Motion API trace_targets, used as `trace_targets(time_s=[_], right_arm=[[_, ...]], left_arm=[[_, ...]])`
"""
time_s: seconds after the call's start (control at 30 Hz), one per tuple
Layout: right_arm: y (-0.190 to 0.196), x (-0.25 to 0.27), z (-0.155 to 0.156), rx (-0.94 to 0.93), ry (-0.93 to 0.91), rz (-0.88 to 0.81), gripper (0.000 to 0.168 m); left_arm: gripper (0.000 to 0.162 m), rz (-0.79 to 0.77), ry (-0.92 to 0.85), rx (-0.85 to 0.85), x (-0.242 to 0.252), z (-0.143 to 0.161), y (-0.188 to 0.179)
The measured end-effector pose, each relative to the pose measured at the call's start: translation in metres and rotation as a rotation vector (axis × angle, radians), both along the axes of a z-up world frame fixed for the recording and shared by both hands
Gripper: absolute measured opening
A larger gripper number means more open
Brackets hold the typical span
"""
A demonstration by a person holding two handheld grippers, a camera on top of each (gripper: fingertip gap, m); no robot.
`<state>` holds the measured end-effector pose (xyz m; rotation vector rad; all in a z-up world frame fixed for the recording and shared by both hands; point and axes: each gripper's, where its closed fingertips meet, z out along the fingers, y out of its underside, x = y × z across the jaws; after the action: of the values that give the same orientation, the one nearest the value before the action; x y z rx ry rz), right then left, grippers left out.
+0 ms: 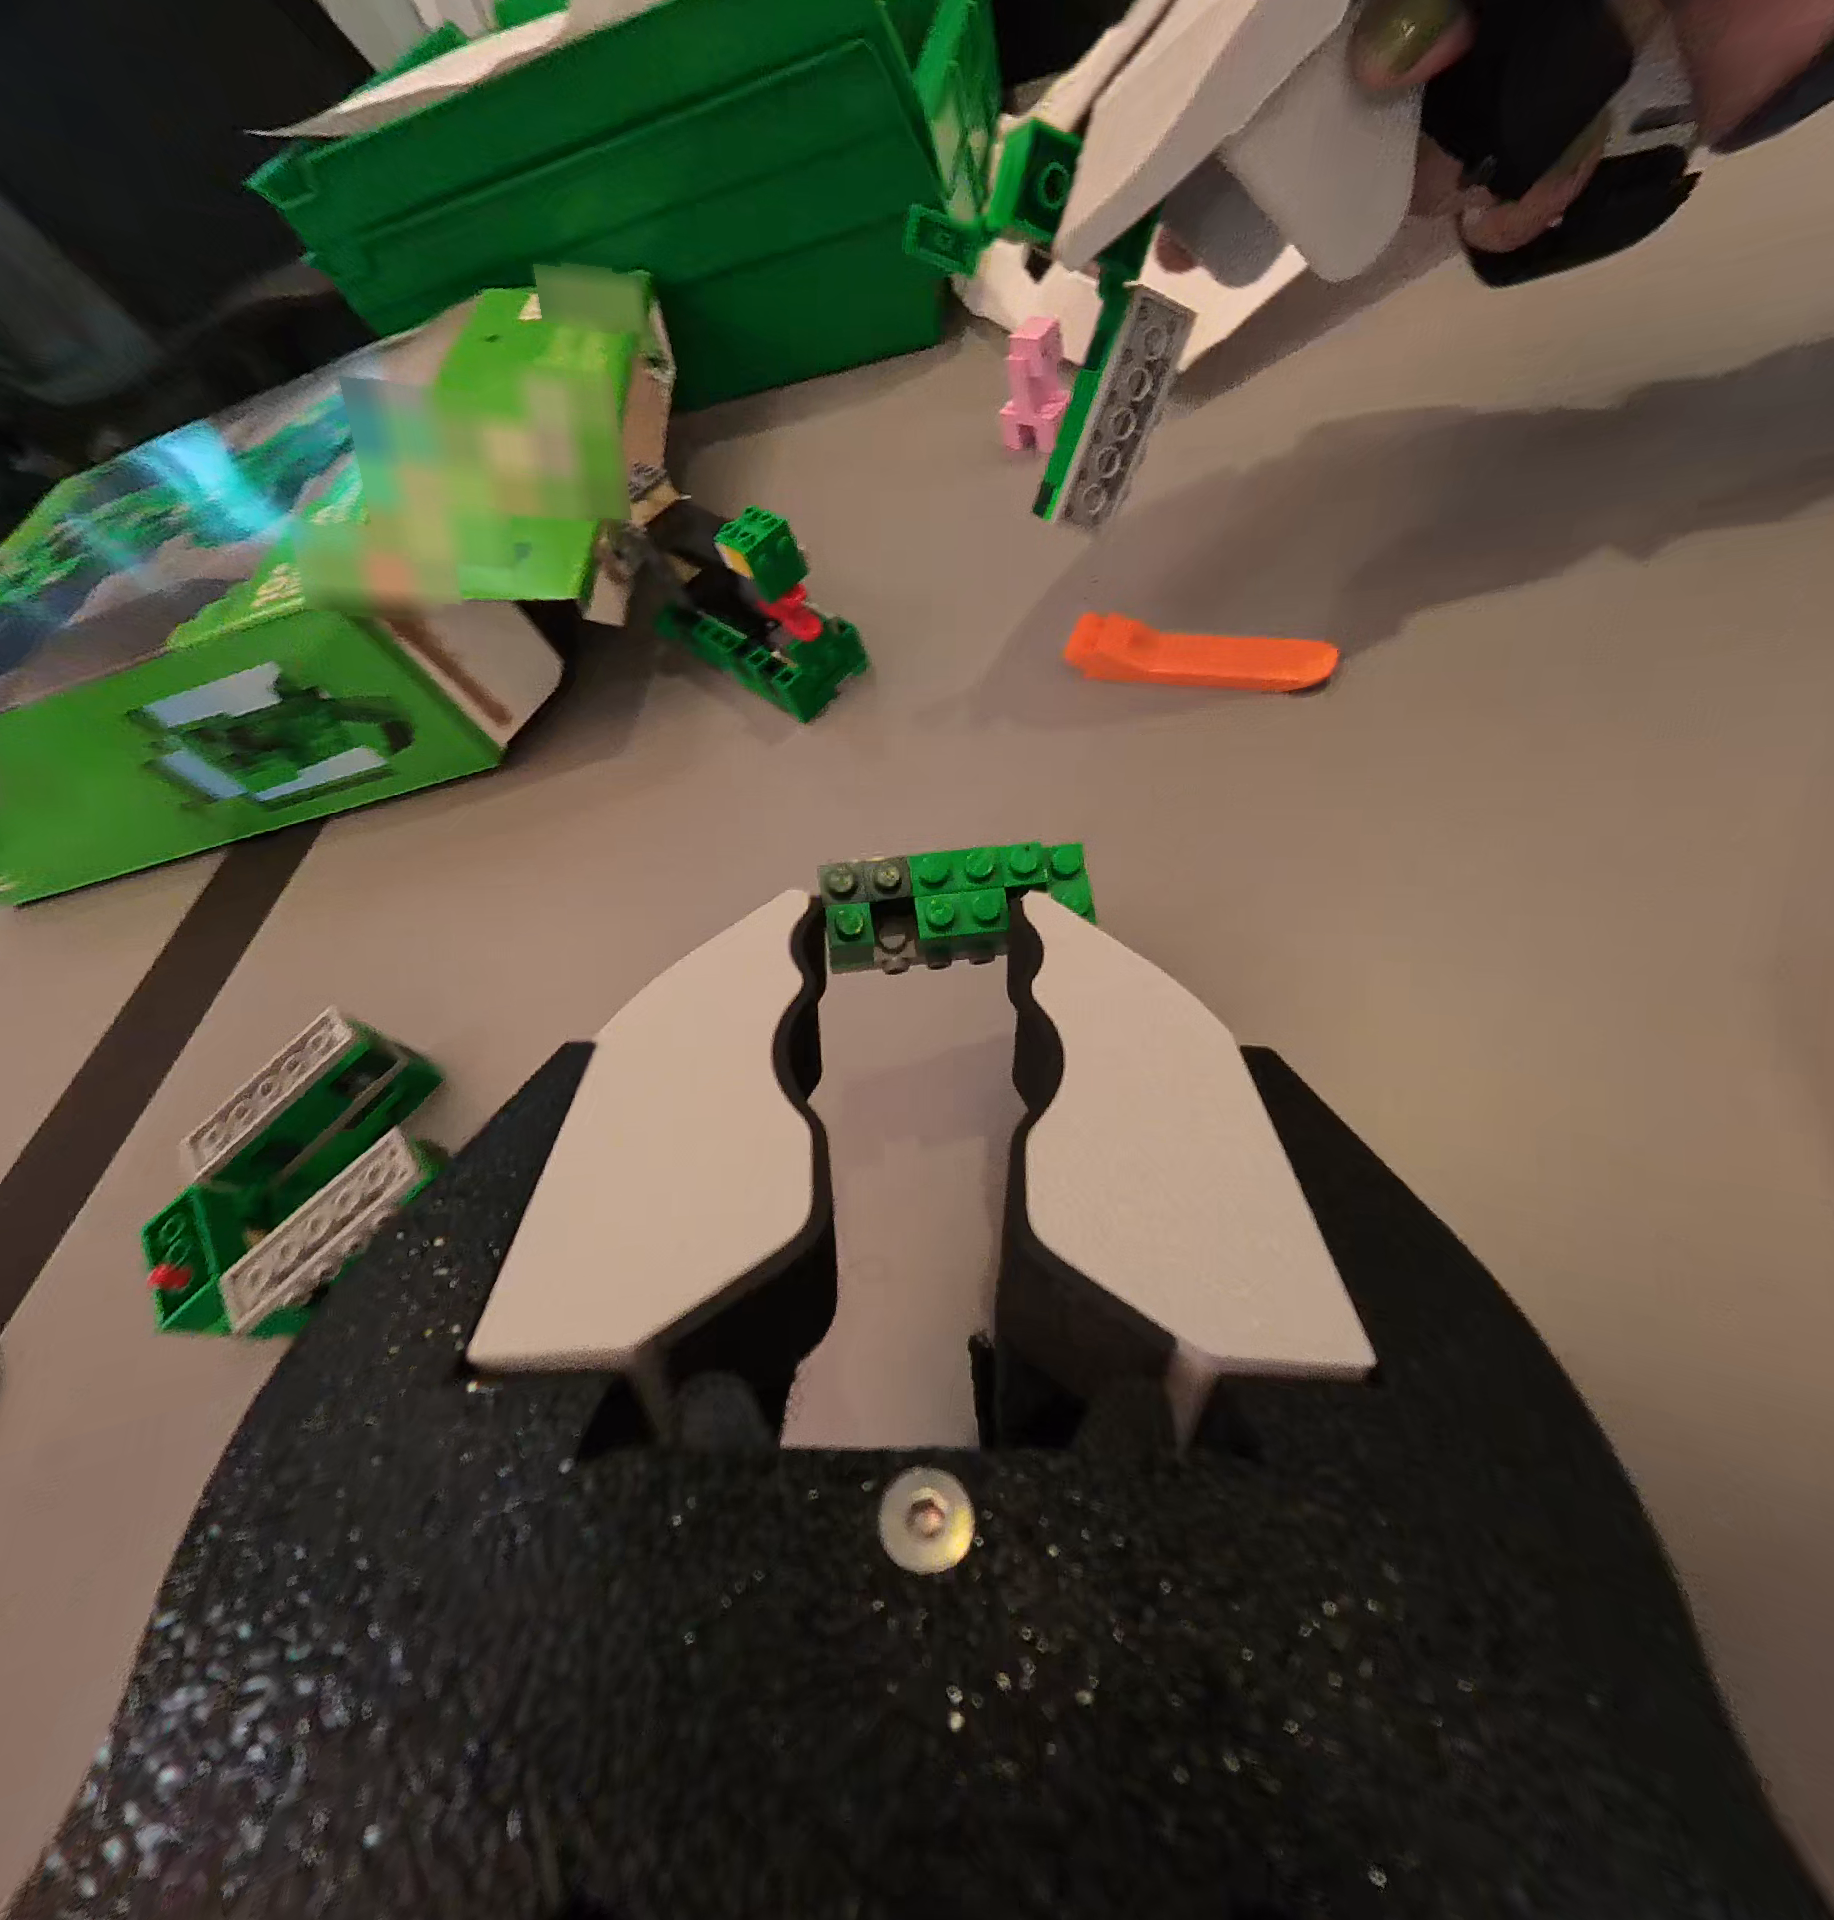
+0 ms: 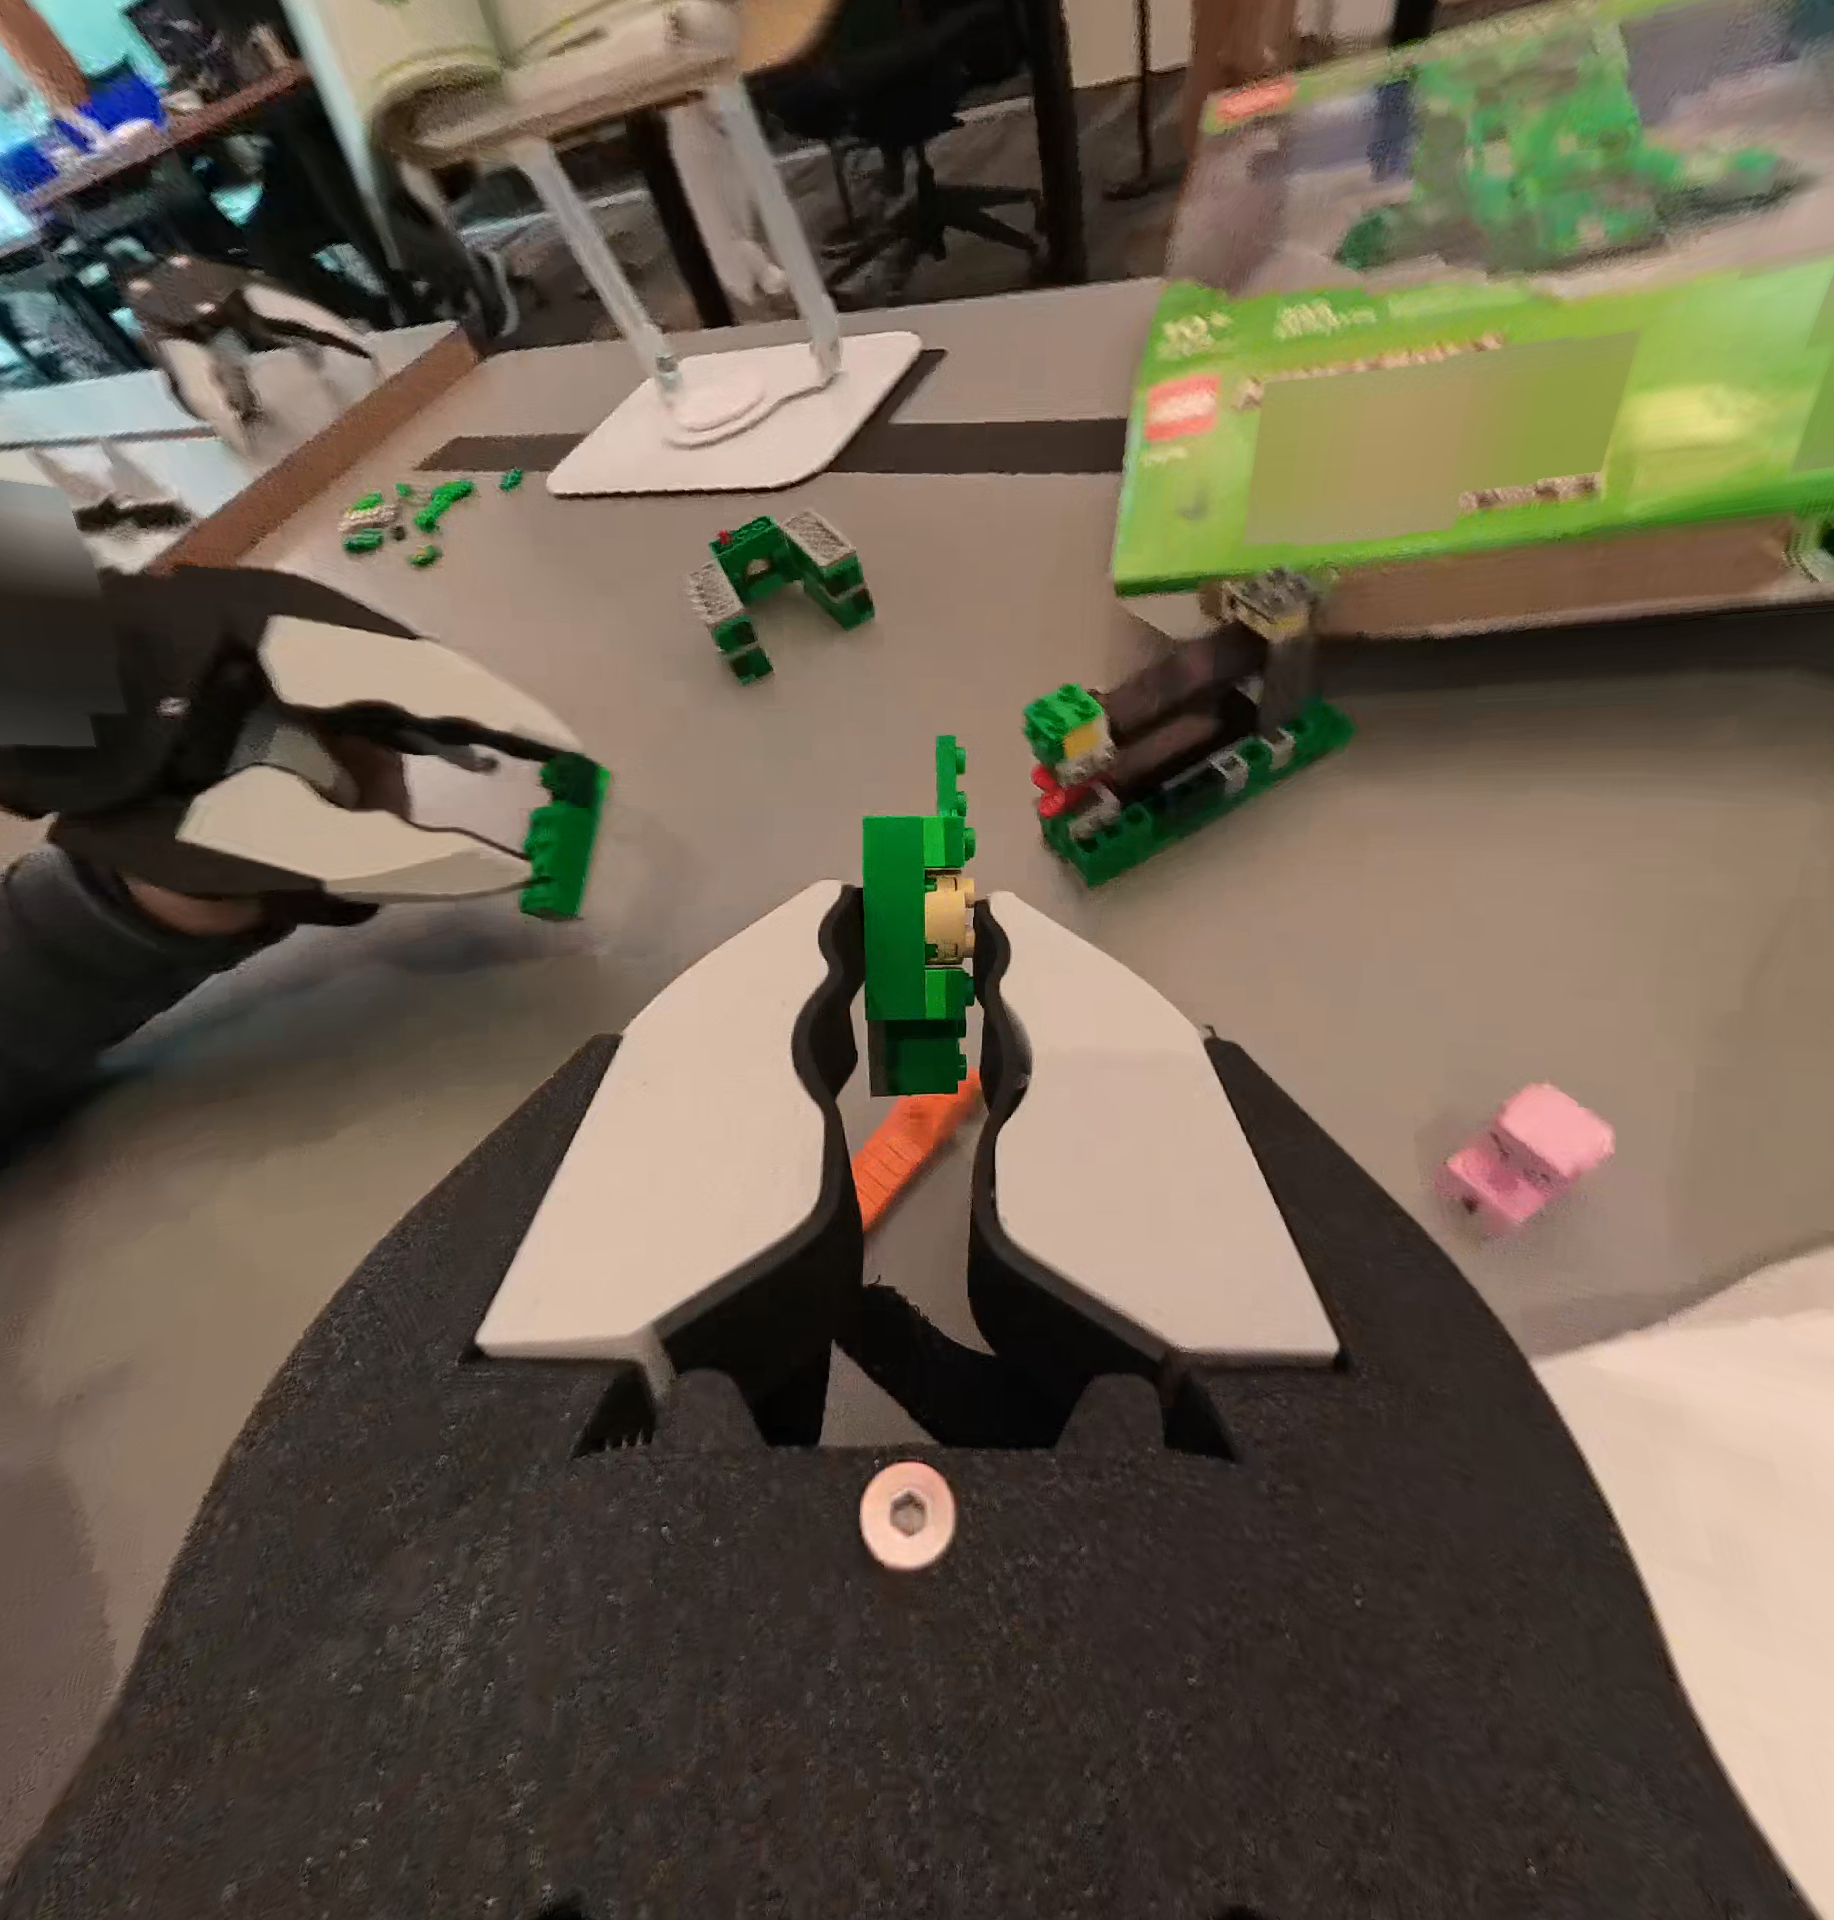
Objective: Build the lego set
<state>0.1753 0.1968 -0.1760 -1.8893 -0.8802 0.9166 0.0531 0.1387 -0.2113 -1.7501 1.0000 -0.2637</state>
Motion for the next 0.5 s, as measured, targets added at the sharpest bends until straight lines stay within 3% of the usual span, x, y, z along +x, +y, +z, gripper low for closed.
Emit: trace_targets(time_s=[0.23,0.5], right_arm=[[0.001,0.017,-0.028,0.039,-0.185,-0.129,0.019],[-0.013,-0.013,-0.036,0.051,-0.2,-0.07,0.019]], left_arm=[[0.033,0.03,-0.011,-0.002,-0.017,0.0,-0.007],[0.033,-0.066,-0.014,-0.003,-0.005,0.011,-0.016]])
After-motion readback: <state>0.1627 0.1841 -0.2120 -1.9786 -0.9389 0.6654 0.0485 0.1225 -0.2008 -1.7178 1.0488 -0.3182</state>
